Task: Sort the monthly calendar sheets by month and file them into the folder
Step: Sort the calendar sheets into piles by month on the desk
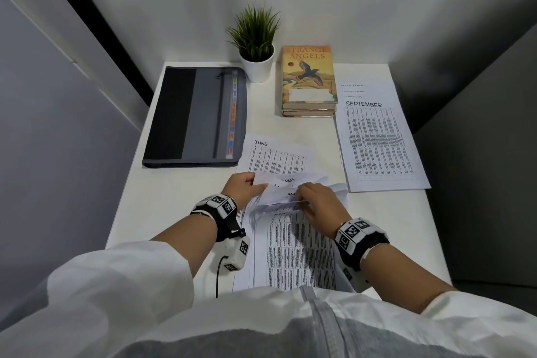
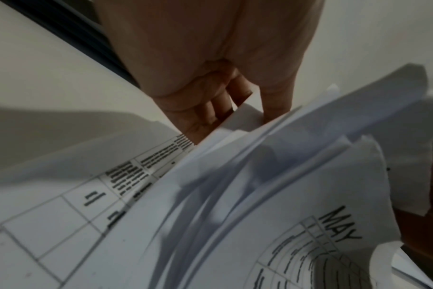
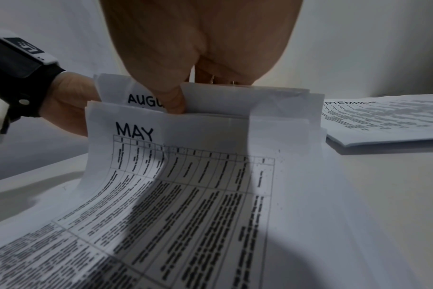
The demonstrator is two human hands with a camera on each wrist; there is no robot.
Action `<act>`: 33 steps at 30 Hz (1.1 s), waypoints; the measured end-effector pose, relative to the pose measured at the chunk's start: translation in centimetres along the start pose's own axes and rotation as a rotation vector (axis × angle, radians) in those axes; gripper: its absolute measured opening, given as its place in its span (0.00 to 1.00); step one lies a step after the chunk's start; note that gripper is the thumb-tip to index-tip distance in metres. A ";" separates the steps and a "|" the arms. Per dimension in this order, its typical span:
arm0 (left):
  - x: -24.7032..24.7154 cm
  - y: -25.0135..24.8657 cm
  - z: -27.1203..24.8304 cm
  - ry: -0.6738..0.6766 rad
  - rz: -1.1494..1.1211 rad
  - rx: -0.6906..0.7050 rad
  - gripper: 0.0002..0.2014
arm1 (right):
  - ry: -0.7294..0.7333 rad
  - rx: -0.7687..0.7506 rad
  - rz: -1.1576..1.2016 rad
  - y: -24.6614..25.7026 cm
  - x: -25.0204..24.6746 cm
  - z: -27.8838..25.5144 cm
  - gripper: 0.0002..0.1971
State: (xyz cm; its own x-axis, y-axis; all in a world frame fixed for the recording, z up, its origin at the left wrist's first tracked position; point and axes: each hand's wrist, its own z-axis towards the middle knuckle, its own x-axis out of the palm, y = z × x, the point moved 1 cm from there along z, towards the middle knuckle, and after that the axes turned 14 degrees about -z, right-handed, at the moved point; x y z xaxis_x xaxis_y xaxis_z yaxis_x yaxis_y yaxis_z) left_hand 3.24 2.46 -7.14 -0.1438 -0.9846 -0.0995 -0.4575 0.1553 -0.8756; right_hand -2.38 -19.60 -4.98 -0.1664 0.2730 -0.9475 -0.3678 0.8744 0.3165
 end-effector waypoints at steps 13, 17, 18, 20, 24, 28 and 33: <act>0.5 -2.7 -0.6 -0.092 0.289 0.306 0.03 | 0.049 0.023 -0.045 -0.1 0.1 -0.1 0.03; 0.1 -2.5 -0.6 -0.075 0.458 0.304 0.03 | 0.069 0.028 -0.048 -0.1 -0.1 -0.1 0.03; 0.0 -2.6 -0.6 -0.072 0.513 0.312 0.03 | 0.070 0.027 -0.047 -0.1 -0.2 -0.2 0.03; 0.0 -2.8 -0.9 -0.069 0.595 0.331 0.04 | 0.065 0.022 -0.049 0.0 -0.3 -0.4 0.03; 0.0 -3.1 -1.0 -0.075 0.630 0.336 0.03 | 0.079 0.015 -0.049 0.0 -0.8 -0.3 0.04; 0.3 -4.2 -1.5 -0.020 0.595 0.364 0.05 | 0.108 0.010 -0.049 -0.1 -1.9 0.3 0.04; 0.2 -7.2 -3.2 0.034 0.296 0.277 0.06 | 0.134 0.055 0.031 0.1 -3.5 0.6 0.03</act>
State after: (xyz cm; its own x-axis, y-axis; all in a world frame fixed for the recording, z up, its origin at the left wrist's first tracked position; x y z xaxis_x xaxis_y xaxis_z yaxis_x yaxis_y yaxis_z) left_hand 3.71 1.45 0.68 -0.2645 -0.8966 -0.3552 -0.1385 0.3998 -0.9061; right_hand -1.26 -20.25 -1.70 -0.2990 0.2475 -0.9216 -0.3109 0.8878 0.3393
